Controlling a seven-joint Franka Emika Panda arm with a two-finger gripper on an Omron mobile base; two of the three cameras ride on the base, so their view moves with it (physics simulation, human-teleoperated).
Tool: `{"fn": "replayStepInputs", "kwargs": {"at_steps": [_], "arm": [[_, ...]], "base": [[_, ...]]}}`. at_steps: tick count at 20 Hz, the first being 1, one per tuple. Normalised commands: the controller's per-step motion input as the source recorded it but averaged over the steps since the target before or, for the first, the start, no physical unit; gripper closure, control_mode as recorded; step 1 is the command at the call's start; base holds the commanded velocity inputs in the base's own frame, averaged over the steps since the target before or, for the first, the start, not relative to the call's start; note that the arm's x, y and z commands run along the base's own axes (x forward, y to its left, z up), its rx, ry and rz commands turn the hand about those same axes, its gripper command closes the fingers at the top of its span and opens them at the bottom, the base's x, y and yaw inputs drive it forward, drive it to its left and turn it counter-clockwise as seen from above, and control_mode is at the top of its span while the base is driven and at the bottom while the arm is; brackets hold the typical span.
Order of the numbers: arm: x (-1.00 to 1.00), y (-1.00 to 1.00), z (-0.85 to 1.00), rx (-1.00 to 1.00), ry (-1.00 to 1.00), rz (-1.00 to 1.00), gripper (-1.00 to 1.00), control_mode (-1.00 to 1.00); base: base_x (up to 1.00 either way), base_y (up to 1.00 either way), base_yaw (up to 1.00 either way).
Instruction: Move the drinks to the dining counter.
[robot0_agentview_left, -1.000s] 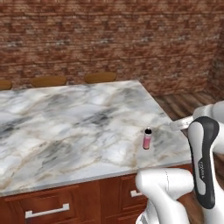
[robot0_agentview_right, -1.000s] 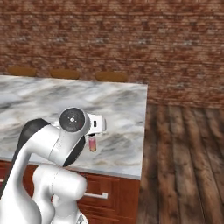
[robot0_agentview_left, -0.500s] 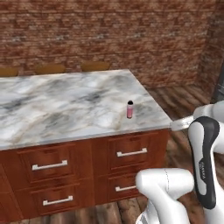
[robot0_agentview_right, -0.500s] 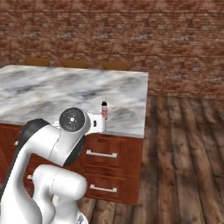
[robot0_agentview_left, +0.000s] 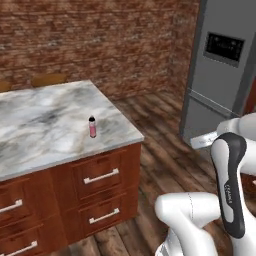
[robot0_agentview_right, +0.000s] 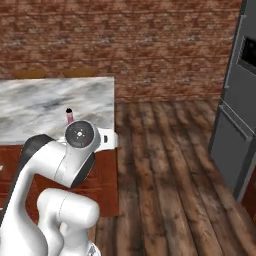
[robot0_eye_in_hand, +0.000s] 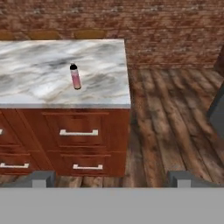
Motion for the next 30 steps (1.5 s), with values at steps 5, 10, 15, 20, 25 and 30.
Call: {"fn": "replayStepInputs", "kwargs": {"at_steps": [5, 10, 15, 20, 25, 30], "arm": [[0.0, 0.0, 0.0, 0.0, 0.0, 0.0, -1.0, 1.0], [0.0, 0.0, 0.0, 0.0, 0.0, 0.0, -1.0, 1.0], [0.0, 0.0, 0.0, 0.0, 0.0, 0.0, -1.0, 1.0], [0.0, 0.0, 0.0, 0.0, 0.0, 0.0, -1.0, 1.0], [0.0, 0.0, 0.0, 0.0, 0.0, 0.0, -1.0, 1.0], [0.0, 0.0, 0.0, 0.0, 0.0, 0.0, -1.0, 1.0]], "base": [[-0.05, -0.66, -0.65], [-0.06, -0.65, -0.64], [-0.08, -0.65, -0.63], [-0.07, -0.65, -0.64], [-0.02, -0.6, -0.64], [0.0, -0.52, -0.61]]}}
